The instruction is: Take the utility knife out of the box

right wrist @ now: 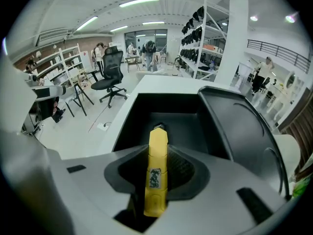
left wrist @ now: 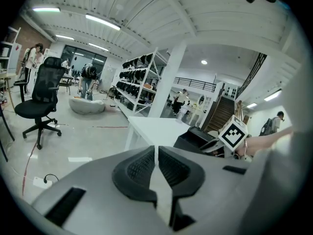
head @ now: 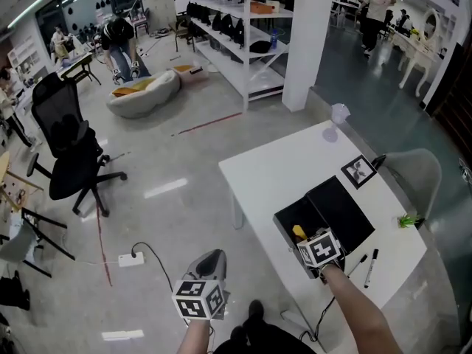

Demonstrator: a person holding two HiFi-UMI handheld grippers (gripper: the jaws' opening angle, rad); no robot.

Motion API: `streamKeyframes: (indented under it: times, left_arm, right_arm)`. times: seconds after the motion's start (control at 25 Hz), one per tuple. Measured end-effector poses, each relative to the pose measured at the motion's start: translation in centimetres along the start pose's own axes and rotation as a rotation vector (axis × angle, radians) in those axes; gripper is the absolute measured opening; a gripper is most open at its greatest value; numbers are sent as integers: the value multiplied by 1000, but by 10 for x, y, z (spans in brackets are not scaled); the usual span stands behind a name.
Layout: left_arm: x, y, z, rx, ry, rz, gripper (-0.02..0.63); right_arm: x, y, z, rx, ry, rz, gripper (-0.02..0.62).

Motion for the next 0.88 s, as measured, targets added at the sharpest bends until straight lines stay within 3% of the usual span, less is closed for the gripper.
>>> streamKeyframes:
  times: [0.88]
  left_arm:
    - [3,-7,-1,-10,51,38,26]
  right_arm:
    - [3,-33,-77,362,11,230,114]
Point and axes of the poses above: the fingertips, and each gripper's own axes: z forward along the fingers, x to its right, y out of its underside, the point moved 3 cm from there along -z, backward along the fingers, and after that the axes turned 12 degrees about y, right-handed, at the moved point
